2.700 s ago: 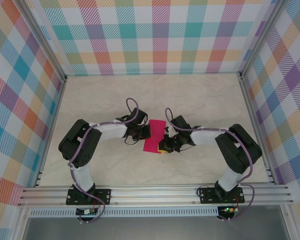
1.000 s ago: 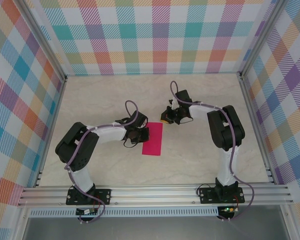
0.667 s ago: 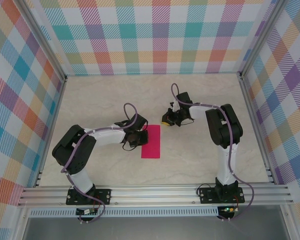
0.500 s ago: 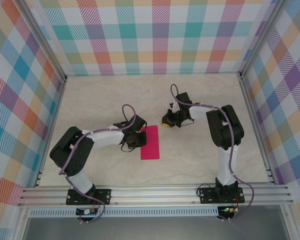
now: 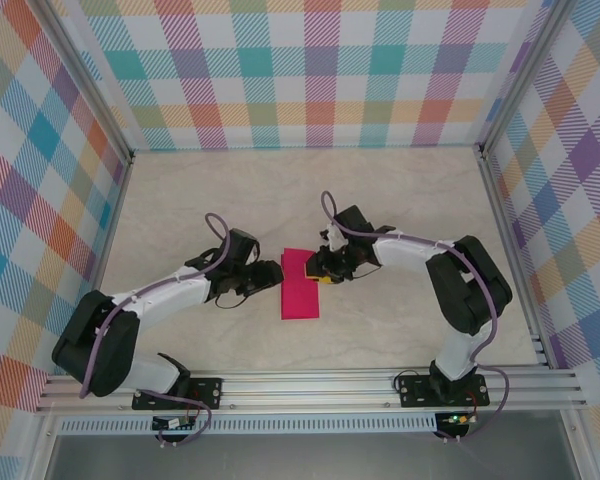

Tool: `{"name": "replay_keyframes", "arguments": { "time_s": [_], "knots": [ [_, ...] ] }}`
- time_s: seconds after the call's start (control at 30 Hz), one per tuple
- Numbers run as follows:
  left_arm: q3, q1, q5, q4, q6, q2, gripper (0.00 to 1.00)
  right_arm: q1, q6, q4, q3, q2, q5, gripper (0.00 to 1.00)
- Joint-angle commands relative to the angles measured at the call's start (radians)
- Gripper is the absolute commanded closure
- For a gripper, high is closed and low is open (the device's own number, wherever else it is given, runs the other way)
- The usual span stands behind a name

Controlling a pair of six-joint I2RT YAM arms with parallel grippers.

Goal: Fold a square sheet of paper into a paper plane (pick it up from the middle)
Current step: Fold the square sheet of paper in half at the center of the table, then fold the triangle a second time at the center of the table.

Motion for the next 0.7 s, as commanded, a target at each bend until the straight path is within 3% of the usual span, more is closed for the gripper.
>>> {"name": "replay_keyframes", "arguments": {
  "time_s": [0.0, 0.47, 0.67],
  "knots": [
    [-0.009, 0.013, 0.149, 0.125, -0.014, 0.032, 0.44, -0.005, 0.032, 0.008, -0.024, 0.012, 0.025, 0.66],
    [0.036, 0.026, 0.246, 0.237, -0.04, 0.206, 0.4, -0.004, 0.018, 0.028, -0.094, -0.118, 0.041, 0.63],
    [0.066, 0.026, 0.274, 0.244, -0.037, 0.232, 0.56, 0.017, -0.034, 0.055, -0.17, -0.3, 0.133, 0.62]
  ]
}}
